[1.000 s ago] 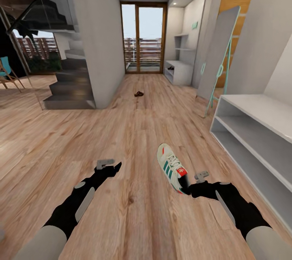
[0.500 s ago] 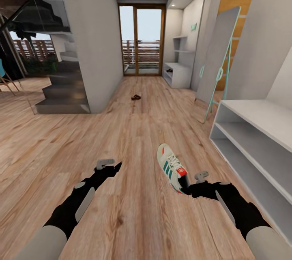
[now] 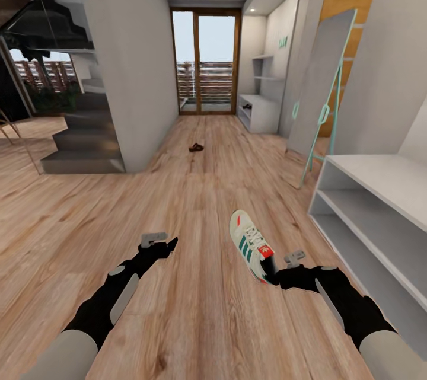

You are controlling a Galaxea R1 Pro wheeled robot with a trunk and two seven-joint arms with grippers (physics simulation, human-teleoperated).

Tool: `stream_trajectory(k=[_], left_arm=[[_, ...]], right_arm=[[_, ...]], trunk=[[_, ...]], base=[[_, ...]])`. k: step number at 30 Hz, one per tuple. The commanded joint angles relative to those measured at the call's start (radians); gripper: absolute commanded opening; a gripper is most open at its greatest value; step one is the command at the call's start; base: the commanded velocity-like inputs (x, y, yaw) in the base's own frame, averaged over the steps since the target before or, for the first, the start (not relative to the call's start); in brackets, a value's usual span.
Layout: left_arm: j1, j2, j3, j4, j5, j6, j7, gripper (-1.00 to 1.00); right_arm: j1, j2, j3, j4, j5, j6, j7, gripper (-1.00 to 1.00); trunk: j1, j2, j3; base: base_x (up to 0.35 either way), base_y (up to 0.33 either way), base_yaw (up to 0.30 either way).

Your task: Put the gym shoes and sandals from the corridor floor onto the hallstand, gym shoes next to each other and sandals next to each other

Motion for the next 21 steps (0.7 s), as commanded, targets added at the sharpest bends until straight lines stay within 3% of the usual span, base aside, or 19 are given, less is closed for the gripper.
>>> stream_trajectory(k=[1, 21], left_arm=[[-0.001, 0.001, -0.002, -0.001, 0.011, 0.006, -0.001, 1.0], [0.0, 0.001, -0.002, -0.001, 0.011, 0.006, -0.001, 1.0]], right_arm=[[0.0, -0.001, 0.002, -0.002, -0.003, 0.006, -0.001, -1.0], [0.0, -0.001, 0.002, -0.001, -0.002, 0.006, -0.001, -1.0]], trunk=[[0.0, 0.0, -0.001], [0.0, 0.0, -0.001]], base=[[0.347, -0.002, 0.0], [0.347, 0.0, 0.0]])
